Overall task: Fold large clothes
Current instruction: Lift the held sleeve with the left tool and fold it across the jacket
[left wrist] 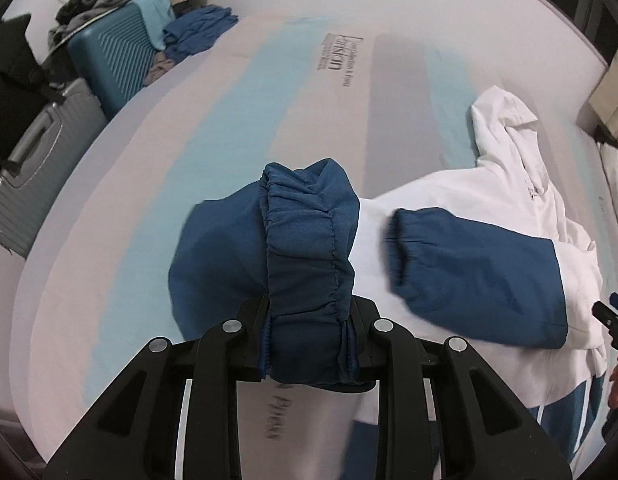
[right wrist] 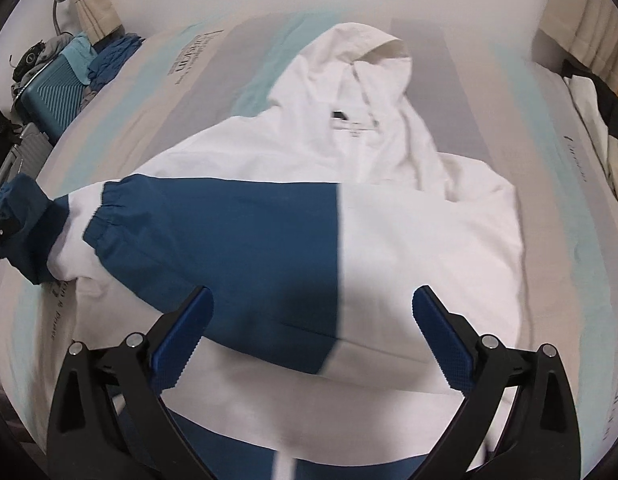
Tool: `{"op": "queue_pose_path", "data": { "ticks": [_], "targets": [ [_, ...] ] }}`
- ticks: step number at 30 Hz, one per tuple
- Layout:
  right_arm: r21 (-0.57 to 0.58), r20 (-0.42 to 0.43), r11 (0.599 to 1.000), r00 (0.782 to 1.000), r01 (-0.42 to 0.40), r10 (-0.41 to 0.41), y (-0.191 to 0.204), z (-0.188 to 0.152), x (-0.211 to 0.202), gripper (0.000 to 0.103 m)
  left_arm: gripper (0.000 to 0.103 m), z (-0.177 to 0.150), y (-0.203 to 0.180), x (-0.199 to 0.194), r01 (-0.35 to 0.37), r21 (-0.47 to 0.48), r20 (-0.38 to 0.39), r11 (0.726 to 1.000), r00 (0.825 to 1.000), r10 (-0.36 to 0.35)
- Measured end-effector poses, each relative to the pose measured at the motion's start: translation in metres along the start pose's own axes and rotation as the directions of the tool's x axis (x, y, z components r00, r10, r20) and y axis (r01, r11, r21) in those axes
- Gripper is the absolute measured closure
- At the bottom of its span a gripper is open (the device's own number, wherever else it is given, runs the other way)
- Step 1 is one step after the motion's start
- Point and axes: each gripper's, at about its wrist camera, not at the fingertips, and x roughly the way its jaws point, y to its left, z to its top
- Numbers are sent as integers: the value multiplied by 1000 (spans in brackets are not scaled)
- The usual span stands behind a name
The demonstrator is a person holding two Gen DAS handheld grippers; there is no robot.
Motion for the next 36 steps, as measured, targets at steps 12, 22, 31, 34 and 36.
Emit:
{"op": "queue_pose_path", "data": {
  "ticks": [12,22,31,34,36],
  "targets": [
    [39,20,999,1000,11,-11,-90,-12,-11,7,78,8,-132,6,23,79,5,997,1000,-24],
    [91,24,995,998,49,-51,-160,-24,-22,7,77,0,-269,6,106,174,-6,979,994,-106],
    [183,-3,981,998,67,-68,-218,-45,-19,7,77,-14,-372,13,197,219,-48,955,980,-192],
    [214,-11,974,998,69,-68,-234,-51,-16,7,77,-21,-403,19,208,247,-64,946,978,-198],
    [225,-15,972,998,69,-67,-242,-53,-14,7,77,-25,-418,25,217,256,-79,942,976,-203]
  ]
}}
